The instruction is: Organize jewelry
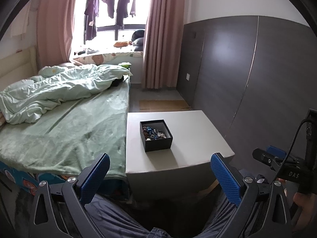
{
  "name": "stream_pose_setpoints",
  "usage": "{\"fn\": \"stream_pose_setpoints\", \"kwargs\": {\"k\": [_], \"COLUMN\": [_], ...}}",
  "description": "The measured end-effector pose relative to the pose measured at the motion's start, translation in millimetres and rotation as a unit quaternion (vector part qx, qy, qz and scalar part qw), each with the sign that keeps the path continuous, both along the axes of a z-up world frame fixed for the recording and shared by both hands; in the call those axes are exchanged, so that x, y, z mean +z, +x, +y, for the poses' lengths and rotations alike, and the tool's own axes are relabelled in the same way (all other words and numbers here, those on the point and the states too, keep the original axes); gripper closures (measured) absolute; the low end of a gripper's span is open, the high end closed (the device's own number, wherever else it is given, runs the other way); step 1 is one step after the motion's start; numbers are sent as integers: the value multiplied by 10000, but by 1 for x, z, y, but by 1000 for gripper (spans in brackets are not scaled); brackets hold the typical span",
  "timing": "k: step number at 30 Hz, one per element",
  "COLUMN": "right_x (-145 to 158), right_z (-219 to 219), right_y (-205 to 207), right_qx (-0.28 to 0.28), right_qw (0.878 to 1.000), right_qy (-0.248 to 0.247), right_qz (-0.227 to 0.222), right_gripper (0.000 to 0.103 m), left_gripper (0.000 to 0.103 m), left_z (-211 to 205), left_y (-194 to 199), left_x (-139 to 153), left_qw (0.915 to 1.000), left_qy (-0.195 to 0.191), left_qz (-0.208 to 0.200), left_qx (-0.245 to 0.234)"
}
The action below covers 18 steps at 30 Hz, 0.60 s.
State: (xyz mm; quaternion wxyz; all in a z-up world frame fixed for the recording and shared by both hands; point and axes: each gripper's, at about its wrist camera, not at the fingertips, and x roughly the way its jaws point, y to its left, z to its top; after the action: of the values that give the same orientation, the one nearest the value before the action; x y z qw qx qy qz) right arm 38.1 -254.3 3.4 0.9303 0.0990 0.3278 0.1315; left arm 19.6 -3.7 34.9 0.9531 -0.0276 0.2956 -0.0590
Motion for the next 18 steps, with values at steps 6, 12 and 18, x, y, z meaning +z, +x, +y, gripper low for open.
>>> {"fn": "stream_pose_setpoints", "kwargs": {"k": [6,12,18], "right_x": [0,0,3], "right_z": [0,0,-1], "right_y": [-9,-16,-25], "right_qx": [-2,19,51], "right_qw": [10000,10000,9999], "right_qy": [-21,-30,-46], "right_qz": [-46,-56,-89], "right_gripper": [0,0,0], "left_gripper": [1,0,0], "left_z": [1,-4,-3], "left_y": [-11,-25,-30], "left_x": [0,1,1], "left_qw": [10000,9998,9997], "left_qy": [-10,82,7], "left_qz": [-35,-173,-231], "left_qx": [38,48,-51]}}
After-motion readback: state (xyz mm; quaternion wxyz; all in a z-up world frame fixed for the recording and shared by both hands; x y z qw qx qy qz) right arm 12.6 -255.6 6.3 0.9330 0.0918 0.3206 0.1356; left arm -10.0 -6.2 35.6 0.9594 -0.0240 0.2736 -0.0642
